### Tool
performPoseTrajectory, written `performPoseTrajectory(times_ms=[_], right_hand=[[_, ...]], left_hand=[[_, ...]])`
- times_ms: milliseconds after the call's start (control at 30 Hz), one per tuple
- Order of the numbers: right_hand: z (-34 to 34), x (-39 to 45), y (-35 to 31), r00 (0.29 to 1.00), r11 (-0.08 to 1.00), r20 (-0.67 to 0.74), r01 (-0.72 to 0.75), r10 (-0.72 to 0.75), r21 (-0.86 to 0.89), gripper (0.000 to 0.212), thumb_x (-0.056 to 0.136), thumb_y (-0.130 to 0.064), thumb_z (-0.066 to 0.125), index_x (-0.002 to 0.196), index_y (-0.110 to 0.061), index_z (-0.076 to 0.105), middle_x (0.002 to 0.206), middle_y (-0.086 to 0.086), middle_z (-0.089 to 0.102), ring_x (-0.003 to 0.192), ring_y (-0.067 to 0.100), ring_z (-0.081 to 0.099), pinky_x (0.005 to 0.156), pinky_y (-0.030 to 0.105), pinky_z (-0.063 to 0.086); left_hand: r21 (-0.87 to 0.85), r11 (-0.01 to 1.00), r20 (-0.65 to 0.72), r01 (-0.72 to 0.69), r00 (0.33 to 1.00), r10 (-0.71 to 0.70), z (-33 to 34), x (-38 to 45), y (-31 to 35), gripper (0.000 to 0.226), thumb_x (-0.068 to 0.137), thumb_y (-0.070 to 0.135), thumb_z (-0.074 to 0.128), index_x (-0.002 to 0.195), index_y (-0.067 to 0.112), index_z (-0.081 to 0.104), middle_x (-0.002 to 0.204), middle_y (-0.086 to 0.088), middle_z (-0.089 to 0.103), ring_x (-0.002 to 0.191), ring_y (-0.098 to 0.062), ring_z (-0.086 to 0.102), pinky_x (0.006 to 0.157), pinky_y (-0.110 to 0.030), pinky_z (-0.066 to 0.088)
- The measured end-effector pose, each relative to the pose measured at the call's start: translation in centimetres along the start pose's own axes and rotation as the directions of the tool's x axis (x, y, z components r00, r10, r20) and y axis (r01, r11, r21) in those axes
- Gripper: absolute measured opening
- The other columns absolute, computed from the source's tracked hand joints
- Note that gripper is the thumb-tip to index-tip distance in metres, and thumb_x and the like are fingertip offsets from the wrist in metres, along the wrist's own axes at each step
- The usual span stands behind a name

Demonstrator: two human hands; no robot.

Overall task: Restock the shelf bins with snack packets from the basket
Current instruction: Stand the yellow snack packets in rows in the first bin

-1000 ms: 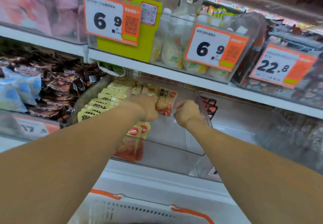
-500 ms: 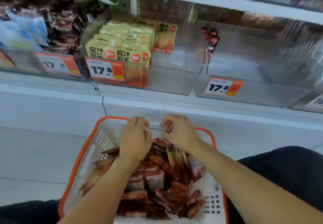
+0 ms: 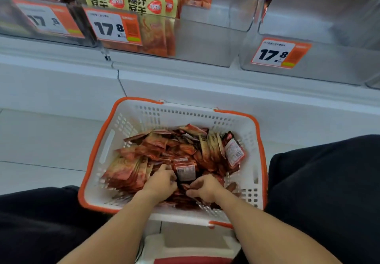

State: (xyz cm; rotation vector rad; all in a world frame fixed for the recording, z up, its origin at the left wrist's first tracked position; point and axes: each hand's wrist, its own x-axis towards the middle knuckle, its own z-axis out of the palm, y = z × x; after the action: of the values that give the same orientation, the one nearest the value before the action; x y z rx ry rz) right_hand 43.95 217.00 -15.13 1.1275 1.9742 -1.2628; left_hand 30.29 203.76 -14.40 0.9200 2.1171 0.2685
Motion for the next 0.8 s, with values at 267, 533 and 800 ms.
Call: performPoseTrajectory(times_ms=[267,533,800], right_hand=[[-0.4,0.3,-0.7,1.0,0.999,-0.025,-0.002,0.003,0.04,0.021,0.081,-0.035,0.08,0.092,-0.017,0.08,0.095,-0.002,0.074,0.086,0.01,0.065,0.076,0.023,0.047],[0.2,0.6,-1.3,0.999,0.998,-0.022,0.034,-0.035,-0.062,0.023,0.083,-0.038,0.074,0.081,-0.016,0.078,0.083,0.0,0.073,0.075,0.012,0.064,0.071,0.029,0.052],[0.8,0.8,-2.7,0.994,0.992,0.067,0.094,-0.088,-0.084,0.045,0.084,-0.05,0.071,0.113,-0.016,0.07,0.113,0.003,0.07,0.104,0.022,0.064,0.092,0.036,0.053]], left_hand=[[-0.081,0.984,0.052,0.156,0.987,-0.152,-0.4,-0.1,0.1,0.031,0.095,0.03,0.059,0.074,0.009,0.067,0.104,-0.013,0.067,0.14,-0.03,0.027,0.113,-0.033,0.031],[-0.06,0.969,0.052,0.238,0.971,-0.235,-0.7,-1.9,0.7,0.046,0.062,0.037,0.086,0.097,0.017,0.064,0.105,0.0,0.066,0.098,-0.018,0.06,0.081,-0.03,0.053],[-0.09,0.944,0.123,0.317,0.944,-0.306,-1.6,-2.0,0.6,0.111,0.05,0.034,0.097,0.144,0.016,0.04,0.139,-0.001,0.054,0.126,-0.02,0.052,0.102,-0.029,0.046]])
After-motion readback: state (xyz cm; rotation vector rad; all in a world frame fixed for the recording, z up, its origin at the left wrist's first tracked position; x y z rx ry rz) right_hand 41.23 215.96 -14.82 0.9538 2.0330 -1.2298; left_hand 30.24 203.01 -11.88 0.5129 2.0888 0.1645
